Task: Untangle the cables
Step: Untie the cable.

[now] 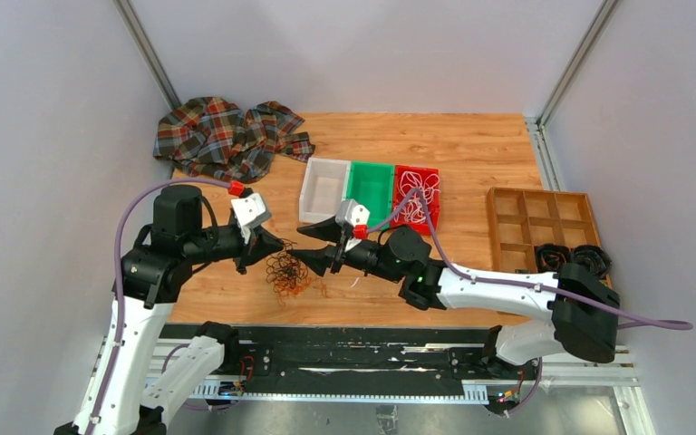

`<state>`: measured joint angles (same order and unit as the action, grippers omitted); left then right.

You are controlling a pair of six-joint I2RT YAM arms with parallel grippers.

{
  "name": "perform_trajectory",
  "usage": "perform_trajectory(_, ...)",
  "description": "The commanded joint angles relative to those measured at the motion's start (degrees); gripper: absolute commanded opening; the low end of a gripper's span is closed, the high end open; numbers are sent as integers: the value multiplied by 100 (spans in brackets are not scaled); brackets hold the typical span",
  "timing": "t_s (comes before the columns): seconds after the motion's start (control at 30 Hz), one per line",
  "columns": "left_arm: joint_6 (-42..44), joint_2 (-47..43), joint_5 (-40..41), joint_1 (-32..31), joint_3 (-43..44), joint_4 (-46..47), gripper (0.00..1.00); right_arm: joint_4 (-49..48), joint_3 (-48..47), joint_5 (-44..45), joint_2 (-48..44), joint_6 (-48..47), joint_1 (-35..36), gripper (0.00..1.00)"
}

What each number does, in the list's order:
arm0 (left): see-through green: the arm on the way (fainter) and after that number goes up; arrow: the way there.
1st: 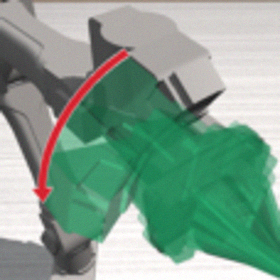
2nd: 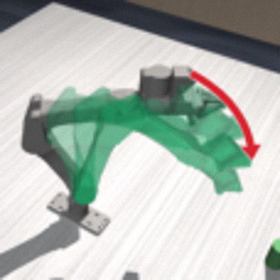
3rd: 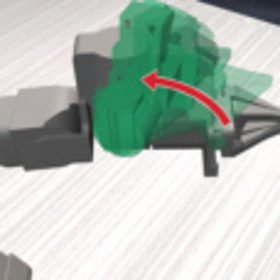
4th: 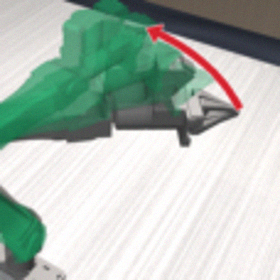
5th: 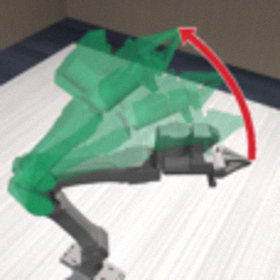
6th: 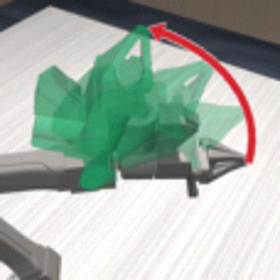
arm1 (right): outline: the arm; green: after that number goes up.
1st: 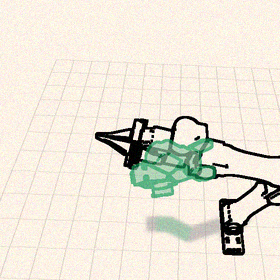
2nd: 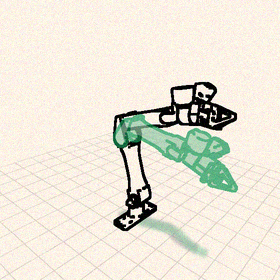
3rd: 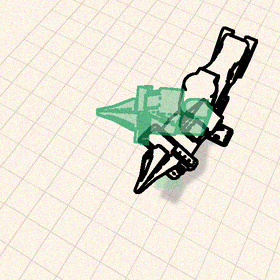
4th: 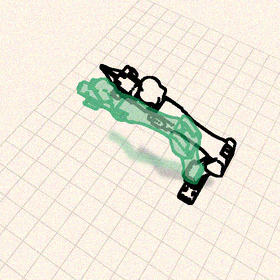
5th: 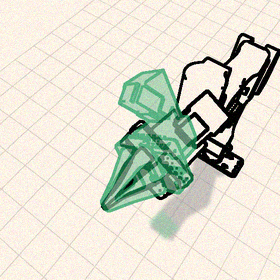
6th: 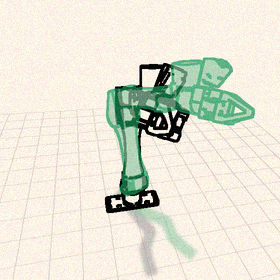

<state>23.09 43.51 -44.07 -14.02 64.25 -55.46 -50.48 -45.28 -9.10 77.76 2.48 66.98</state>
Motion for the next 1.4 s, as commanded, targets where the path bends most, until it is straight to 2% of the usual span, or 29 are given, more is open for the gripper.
perform_trajectory(0.0,-148,-30,-164,-14,207,62,1,127,-389,-406,110,-45,52,48)
perform_trajectory(0.13,-109,-77,-81,-17,208,62,0,463,-655,-582,247,-6,52,43)
perform_trajectory(0.37,23,-82,248,-17,290,62,1,634,-443,-528,-110,-84,52,47)
perform_trajectory(0.63,-181,-40,592,-12,348,345,0,1455,-644,513,-307,-248,43,54)
perform_trajectory(0.77,-262,-40,998,-11,290,538,1,1177,-739,-5,-149,-26,51,56)
perform_trajectory(0.9,-379,-41,978,-9,295,544,1,1099,-1017,-295,198,136,94,57)
perform_trajectory(1.1,-500,-108,809,-13,322,532,1,1148,-1293,12,614,233,95,42)
perform_trajectory(1.37,-285,-151,600,-11,242,301,0,1152,-1175,285,540,156,83,2)
